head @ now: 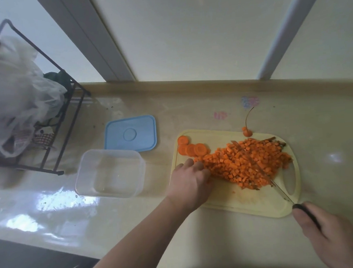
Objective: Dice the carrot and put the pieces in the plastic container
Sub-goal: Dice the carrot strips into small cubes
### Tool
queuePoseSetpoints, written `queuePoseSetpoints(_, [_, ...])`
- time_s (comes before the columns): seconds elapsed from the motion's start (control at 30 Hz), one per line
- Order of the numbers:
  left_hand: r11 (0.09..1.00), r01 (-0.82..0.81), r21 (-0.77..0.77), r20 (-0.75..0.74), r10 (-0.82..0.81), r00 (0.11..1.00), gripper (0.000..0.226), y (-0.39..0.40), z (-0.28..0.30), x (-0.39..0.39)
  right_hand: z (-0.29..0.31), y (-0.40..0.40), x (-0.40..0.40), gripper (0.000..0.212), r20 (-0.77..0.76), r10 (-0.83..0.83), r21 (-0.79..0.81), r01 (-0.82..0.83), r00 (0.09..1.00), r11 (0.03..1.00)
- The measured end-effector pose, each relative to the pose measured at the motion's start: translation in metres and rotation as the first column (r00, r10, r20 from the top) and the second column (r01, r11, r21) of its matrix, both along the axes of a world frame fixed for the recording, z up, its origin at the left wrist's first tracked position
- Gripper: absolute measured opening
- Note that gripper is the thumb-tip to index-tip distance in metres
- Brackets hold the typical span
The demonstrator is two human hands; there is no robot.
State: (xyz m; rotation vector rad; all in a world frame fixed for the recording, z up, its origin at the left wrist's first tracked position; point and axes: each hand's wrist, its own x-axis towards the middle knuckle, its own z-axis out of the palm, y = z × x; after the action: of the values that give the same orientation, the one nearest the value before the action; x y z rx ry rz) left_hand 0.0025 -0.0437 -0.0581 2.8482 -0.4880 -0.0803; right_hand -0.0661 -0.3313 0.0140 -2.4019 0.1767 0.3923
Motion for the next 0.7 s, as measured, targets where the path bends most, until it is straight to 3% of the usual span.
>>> queuePoseSetpoints(0.17, [1.000, 0.001, 0.022, -0.010, -0.001, 1.000, 0.009, 0.007, -0.009, -0.002, 0.001, 0.003, 0.002, 0.057, 0.026, 0.002, -0.001, -0.002, 1.000, 1.000])
queuePoseSetpoints(0.3, [0.994, -0.030, -0.102, -0.040, 0.026, 0.999, 0.026, 0.016, -0.007, -0.006, 0.002, 0.004, 0.002, 0.056, 0.028, 0.002, 0.012, -0.002, 1.000, 1.000])
queuePoseSetpoints(0.5, [0.961, -0.123, -0.247, -0.126, 0.094, 0.988, 0.032, 0.025, -0.003, -0.011, 0.002, 0.004, 0.002, 0.068, -0.012, 0.033, 0.027, -0.033, 0.999, 0.999])
queuePoseSetpoints(0.63, [0.953, -0.156, -0.258, -0.163, 0.116, 0.980, 0.031, 0.027, -0.003, -0.013, 0.002, 0.005, 0.004, 0.053, 0.002, 0.044, 0.034, -0.044, 0.999, 0.998])
queuePoseSetpoints(0.7, [0.957, -0.139, -0.253, -0.176, 0.096, 0.980, 0.027, 0.028, -0.003, -0.014, 0.003, 0.006, 0.004, 0.061, -0.008, 0.056, 0.047, -0.056, 0.998, 0.997])
